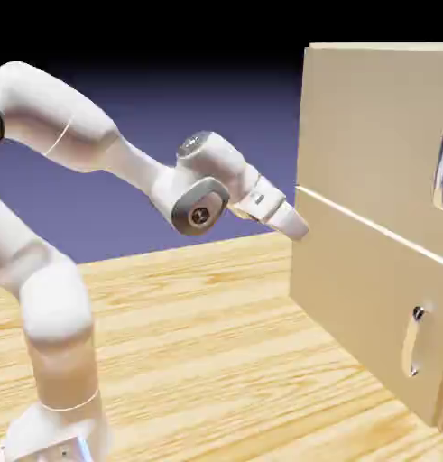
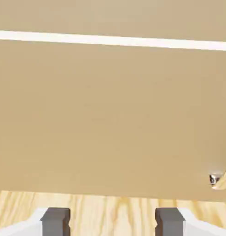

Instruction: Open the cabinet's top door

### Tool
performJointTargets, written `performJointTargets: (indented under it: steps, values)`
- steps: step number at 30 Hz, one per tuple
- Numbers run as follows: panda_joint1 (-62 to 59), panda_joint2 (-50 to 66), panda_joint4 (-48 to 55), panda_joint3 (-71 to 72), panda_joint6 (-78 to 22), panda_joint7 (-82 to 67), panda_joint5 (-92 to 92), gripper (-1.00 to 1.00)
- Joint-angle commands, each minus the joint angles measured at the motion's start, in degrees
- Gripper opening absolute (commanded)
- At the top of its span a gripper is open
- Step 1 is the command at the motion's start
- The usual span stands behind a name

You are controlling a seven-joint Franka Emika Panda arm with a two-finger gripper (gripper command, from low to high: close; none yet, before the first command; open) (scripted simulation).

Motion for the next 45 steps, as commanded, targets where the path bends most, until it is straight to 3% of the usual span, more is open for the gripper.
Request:
performJointTargets:
  steps: [1,45]
  values:
    - [1.06,-0.27,0.78,-1.14,0.04,1.81,-2.50,0.00]
    - [47.69,-11.97,35.16,-51.07,1.88,81.27,-112.13,0.00]
